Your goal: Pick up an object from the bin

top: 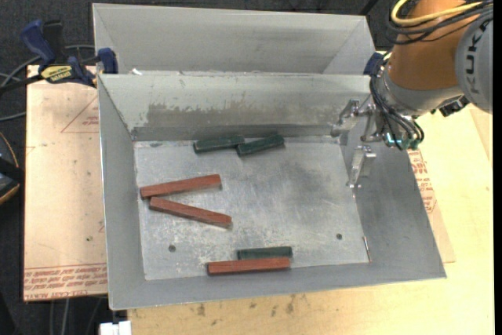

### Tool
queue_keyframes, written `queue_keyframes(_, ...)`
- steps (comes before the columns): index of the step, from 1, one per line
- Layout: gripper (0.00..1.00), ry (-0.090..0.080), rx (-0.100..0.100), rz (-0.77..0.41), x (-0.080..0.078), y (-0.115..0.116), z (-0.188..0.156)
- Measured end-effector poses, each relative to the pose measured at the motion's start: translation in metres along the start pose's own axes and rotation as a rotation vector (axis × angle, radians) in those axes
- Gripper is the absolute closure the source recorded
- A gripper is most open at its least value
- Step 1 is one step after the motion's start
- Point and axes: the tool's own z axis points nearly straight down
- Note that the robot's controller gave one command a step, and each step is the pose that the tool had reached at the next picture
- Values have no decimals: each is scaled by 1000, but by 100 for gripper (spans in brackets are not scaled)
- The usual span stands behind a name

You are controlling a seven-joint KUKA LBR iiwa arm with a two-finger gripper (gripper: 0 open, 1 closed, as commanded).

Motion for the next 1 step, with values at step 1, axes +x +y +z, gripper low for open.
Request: queue_keyframes(1,0,-8,1,-2,-2,0,-4)
